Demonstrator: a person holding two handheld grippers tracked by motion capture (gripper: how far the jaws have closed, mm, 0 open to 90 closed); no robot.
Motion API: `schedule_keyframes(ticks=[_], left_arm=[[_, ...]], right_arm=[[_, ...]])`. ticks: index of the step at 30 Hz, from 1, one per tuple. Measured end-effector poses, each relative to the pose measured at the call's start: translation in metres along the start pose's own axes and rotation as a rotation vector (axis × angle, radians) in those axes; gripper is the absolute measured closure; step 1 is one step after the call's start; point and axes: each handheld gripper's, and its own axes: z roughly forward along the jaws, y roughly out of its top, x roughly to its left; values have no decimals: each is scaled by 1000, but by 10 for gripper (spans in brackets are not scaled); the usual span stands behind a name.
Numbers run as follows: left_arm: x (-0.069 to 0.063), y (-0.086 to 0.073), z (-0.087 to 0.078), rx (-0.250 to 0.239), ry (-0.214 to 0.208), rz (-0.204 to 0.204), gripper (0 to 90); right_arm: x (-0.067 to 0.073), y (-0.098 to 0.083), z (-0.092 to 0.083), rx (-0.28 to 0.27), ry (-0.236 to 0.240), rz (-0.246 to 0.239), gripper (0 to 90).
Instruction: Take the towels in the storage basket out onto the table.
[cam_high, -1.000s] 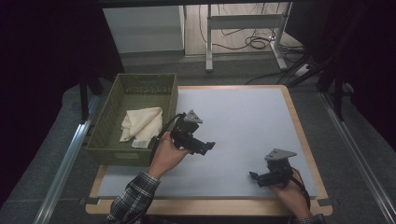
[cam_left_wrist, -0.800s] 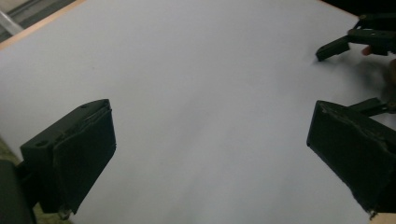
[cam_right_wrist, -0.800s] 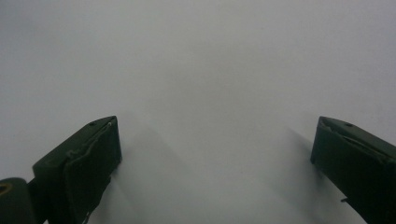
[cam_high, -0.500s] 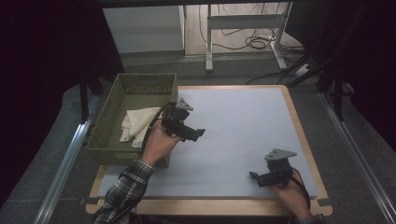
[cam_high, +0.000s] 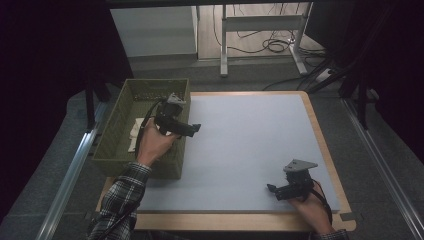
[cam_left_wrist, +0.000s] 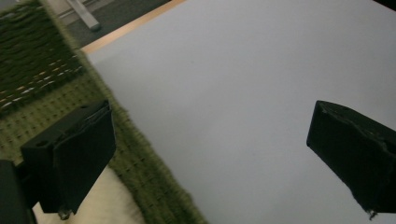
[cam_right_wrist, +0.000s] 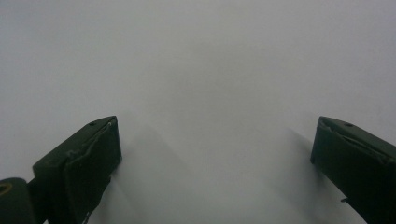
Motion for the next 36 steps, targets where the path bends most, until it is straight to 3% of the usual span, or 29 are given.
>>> schedule_keyframes(ticks=[12, 23, 29, 36], left_arm=[[48, -16, -10, 8, 61, -65, 4], [87, -35, 0, 52, 65, -131, 11], [103, -45, 14, 118, 70, -139, 21], [116, -56, 36, 248, 70, -147, 35]], right_arm=[[0, 0, 0, 0, -1, 0, 17], [0, 0, 0, 0, -1, -1, 17], [0, 0, 0, 0, 0, 0, 17], [0, 0, 0, 0, 0, 0, 17]])
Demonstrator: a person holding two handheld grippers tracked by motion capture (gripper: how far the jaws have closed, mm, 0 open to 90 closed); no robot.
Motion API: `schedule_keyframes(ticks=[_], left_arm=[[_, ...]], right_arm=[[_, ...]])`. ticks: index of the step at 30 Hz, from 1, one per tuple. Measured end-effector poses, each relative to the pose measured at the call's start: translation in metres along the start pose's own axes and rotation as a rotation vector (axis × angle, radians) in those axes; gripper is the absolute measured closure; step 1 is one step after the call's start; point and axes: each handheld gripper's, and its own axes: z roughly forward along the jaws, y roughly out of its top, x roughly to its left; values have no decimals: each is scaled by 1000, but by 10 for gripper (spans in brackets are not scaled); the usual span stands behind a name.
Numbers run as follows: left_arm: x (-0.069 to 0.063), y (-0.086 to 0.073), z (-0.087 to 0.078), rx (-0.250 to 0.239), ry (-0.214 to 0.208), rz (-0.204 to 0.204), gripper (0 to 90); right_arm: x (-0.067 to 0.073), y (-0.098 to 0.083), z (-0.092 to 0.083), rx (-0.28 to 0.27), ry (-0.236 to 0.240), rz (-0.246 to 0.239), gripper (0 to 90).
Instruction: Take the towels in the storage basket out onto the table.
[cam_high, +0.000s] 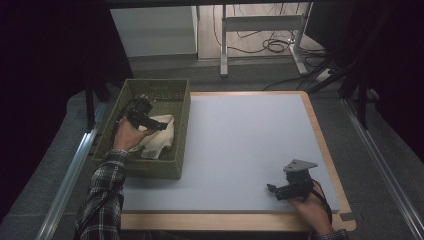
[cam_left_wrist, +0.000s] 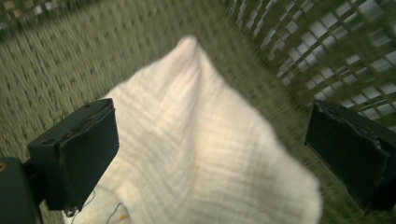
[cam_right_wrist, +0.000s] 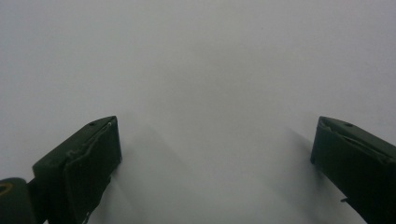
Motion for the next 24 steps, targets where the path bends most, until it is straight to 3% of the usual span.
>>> schedule_keyframes(ticks=[6, 9, 12, 17, 19, 23, 24], left_arm=[[9, -1, 23, 109, -1, -12, 44], [11, 0, 34, 213, 15, -4, 45], [14, 0, 41, 259, -12, -38, 50], [13, -5, 54, 381, 5, -33, 60], [11, -5, 55, 405, 40, -17, 108], [13, -5, 51, 399, 41, -52, 300], [11, -4, 50, 399, 44, -44, 345]], right_arm=[[0, 0, 0, 0, 0, 0, 17], [0, 0, 0, 0, 0, 0, 17], [0, 0, 0, 0, 1, 0, 17], [0, 0, 0, 0, 1, 0, 17], [0, 0, 0, 0, 1, 0, 17], [0, 0, 0, 0, 1, 0, 17], [0, 0, 0, 0, 1, 0, 17]])
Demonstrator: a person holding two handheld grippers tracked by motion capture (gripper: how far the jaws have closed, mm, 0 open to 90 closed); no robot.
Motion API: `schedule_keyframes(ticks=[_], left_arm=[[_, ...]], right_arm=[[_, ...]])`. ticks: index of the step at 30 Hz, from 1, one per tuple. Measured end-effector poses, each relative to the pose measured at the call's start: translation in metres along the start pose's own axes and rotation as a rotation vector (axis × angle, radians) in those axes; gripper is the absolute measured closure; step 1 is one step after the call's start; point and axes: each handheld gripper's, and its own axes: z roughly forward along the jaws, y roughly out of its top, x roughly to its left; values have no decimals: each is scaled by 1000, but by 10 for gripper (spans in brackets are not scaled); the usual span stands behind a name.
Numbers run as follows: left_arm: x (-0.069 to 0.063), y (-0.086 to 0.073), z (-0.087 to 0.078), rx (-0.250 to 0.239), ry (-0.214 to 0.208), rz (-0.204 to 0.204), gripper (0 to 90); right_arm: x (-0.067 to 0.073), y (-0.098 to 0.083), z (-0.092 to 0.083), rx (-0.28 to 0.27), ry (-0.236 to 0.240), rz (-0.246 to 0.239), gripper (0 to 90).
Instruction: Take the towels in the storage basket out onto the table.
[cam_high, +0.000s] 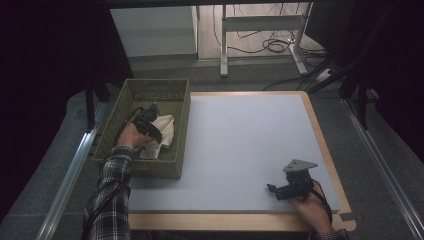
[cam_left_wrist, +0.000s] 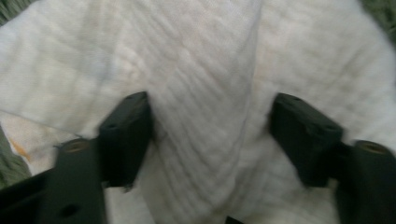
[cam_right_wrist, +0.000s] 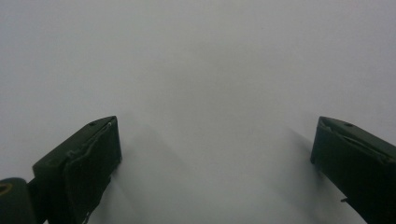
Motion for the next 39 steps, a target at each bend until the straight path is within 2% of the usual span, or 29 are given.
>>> schedule_keyframes(ticks=[1, 2, 3, 6, 8, 12, 18, 23, 25, 29, 34, 39], left_arm=[[-2, 0, -1, 2, 18, 7, 423], [-4, 1, -2, 15, 59, 22, 554], [-6, 1, -1, 24, 69, 31, 615], [-10, 3, -2, 40, 101, 53, 749], [-10, 3, -3, 41, 101, 57, 797], [-5, 0, -7, 18, 64, 37, 812], [0, -7, -19, -89, -22, 14, 811], [2, -15, -29, -152, -31, 5, 809], [4, -19, -36, -191, -56, -14, 809], [7, -24, -47, -247, -91, -26, 810], [9, -31, -64, -327, -106, -39, 808], [6, -39, -78, -400, -83, -31, 806]], right_arm=[[0, 0, 0, 0, 0, 0, 17], [0, 0, 0, 0, 0, 0, 17], [0, 0, 0, 0, 0, 0, 17], [0, 0, 0, 0, 0, 0, 17], [0, 0, 0, 0, 0, 0, 17], [0, 0, 0, 0, 0, 0, 17], [0, 0, 0, 0, 0, 0, 17], [0, 0, 0, 0, 0, 0, 17], [0, 0, 0, 0, 0, 0, 17], [0, 0, 0, 0, 0, 0, 17], [0, 0, 0, 0, -1, 0, 17], [0, 0, 0, 0, 0, -1, 17]])
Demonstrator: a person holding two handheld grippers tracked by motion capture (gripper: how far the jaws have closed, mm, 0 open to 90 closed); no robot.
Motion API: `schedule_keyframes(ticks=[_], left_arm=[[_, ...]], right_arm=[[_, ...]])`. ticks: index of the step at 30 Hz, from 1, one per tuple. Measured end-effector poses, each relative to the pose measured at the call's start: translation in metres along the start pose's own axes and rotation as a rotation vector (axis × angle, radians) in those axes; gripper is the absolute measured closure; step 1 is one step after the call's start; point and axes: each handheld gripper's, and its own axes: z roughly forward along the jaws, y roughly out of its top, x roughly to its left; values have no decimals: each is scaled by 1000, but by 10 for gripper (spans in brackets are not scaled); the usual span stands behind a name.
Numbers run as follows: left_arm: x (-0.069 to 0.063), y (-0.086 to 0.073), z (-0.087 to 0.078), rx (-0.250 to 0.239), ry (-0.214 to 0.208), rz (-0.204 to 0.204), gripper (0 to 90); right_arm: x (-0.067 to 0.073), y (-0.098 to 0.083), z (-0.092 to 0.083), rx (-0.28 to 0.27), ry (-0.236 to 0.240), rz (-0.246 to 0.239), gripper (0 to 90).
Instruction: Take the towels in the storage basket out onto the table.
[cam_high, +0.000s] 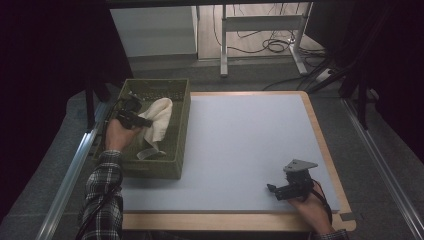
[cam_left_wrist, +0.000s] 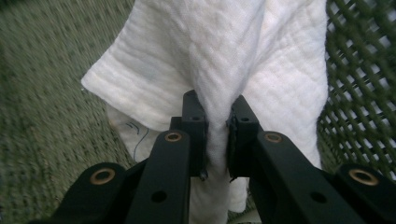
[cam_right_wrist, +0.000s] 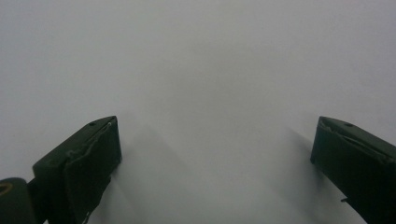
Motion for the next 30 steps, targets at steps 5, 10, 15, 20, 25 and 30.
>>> schedule_keyframes(ticks=[5, 10, 15, 20, 25, 30], left_arm=[[-1, -1, -14, -75, -1, -5, 806], [-5, -1, -27, -156, -20, -4, 806], [-10, -1, -38, -210, -36, 5, 806], [-13, 0, -48, -269, -40, 3, 806], [-16, 1, -57, -319, -50, 4, 806], [-22, 4, -64, -370, -71, 3, 805]], right_arm=[[0, 0, 0, 0, 0, 0, 17], [0, 0, 0, 0, -1, -1, 17], [0, 0, 0, 0, -1, -1, 17], [0, 0, 0, 0, -1, -1, 17], [0, 0, 0, 1, -1, 0, 17], [0, 0, 0, 1, -1, 0, 17]])
